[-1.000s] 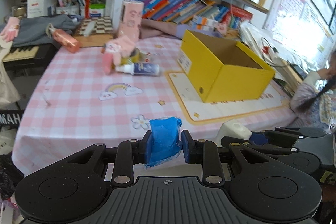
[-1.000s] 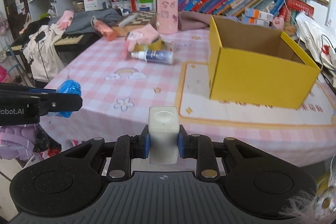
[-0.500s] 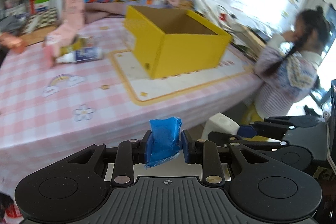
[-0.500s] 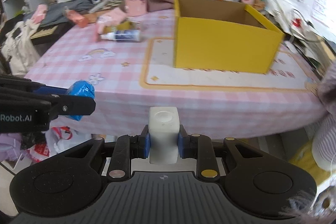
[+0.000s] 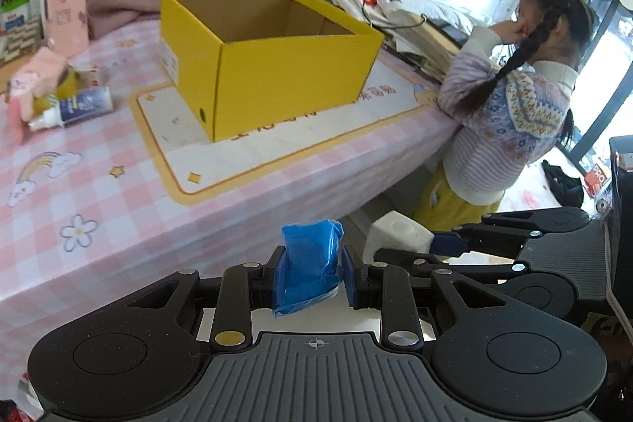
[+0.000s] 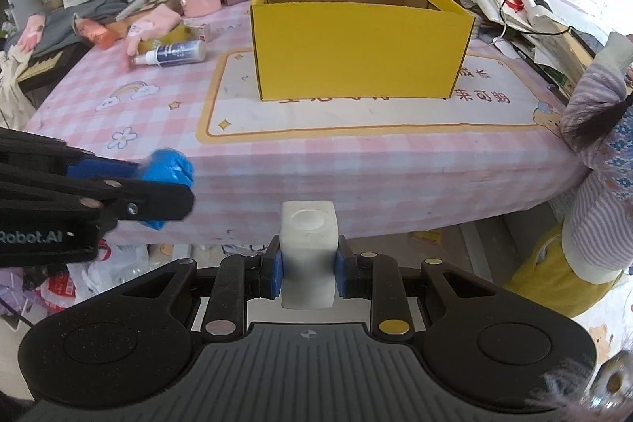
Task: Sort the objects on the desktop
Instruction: 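Lift the beige block and blue item and carry them toward the yellow box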
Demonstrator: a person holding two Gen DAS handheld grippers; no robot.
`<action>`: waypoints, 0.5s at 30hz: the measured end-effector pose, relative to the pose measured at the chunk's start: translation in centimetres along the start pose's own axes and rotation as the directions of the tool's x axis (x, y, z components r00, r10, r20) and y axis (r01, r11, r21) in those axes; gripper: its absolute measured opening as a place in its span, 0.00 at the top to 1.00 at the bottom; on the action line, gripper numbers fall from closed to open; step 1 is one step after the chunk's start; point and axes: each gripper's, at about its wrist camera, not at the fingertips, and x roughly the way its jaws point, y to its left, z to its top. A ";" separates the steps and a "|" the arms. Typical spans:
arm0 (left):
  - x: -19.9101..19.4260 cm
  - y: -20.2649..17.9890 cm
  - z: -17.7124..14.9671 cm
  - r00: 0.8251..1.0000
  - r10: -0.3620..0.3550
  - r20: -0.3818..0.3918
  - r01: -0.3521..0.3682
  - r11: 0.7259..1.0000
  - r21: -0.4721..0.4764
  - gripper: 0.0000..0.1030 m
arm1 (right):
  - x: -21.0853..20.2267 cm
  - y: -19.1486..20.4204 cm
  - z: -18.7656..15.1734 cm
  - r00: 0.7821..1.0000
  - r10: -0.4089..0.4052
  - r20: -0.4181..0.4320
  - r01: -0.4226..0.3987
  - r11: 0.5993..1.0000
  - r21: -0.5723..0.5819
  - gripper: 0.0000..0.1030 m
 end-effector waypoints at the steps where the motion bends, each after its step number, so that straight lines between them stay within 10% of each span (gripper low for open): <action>1: 0.2 -0.1 0.2 1.000 0.003 0.000 -0.003 1.000 0.002 0.74 | 0.1 -0.3 0.1 1.000 0.003 -0.004 -0.003 1.000 -0.003 0.78; 15: 4.2 -2.7 4.0 1.000 0.014 -0.015 -0.014 0.999 0.048 0.74 | 2.1 -5.4 3.4 1.000 0.023 0.001 -0.023 1.000 -0.021 0.78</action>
